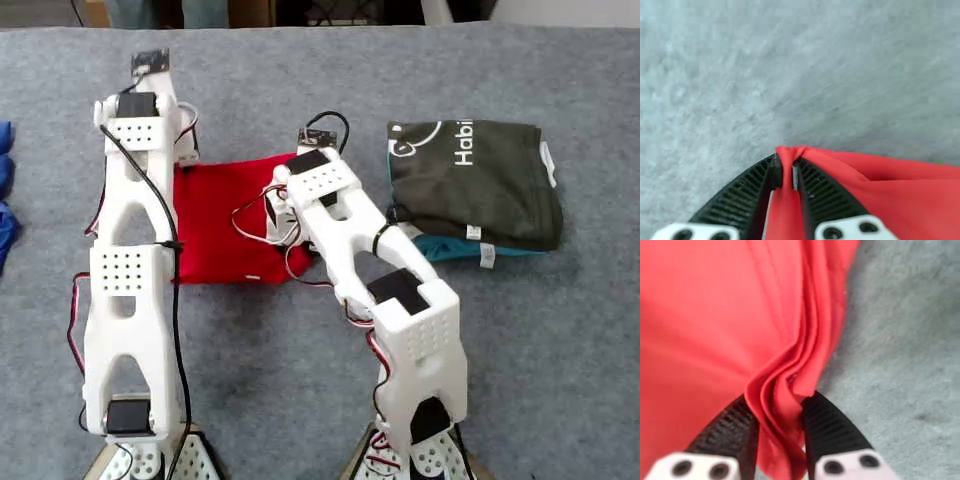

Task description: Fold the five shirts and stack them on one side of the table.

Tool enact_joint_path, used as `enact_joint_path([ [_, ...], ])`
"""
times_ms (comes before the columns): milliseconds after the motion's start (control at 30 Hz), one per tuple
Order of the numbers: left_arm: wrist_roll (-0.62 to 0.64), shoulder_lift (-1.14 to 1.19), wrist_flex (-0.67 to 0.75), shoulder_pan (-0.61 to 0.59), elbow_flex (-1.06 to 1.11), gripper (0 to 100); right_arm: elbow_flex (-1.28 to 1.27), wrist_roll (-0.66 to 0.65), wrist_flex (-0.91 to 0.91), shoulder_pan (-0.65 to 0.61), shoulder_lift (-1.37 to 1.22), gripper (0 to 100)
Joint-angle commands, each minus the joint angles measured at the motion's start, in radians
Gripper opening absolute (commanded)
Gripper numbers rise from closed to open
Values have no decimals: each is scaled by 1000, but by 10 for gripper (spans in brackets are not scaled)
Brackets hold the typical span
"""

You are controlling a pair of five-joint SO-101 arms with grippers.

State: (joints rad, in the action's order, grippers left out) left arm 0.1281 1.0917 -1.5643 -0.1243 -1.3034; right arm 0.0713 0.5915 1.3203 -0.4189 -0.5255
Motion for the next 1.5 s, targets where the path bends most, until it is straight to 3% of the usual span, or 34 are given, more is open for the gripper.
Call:
enact_joint_path([
  [0,29,-34,3,19,-136,28,16,-48,14,86,113,15],
  [400,147,-35,37,173,-340,28,10,-218,29,250,473,15],
  [800,146,-23,331,371,-328,28,8,-311,44,543,607,15],
  [1000,143,-34,569,473,-134,28,8,-381,44,697,608,15],
  [1233,146,-26,707,555,-64,28,8,-477,35,847,602,15],
  [1467,143,-23,752,602,-61,33,-59,-551,-38,891,601,15],
])
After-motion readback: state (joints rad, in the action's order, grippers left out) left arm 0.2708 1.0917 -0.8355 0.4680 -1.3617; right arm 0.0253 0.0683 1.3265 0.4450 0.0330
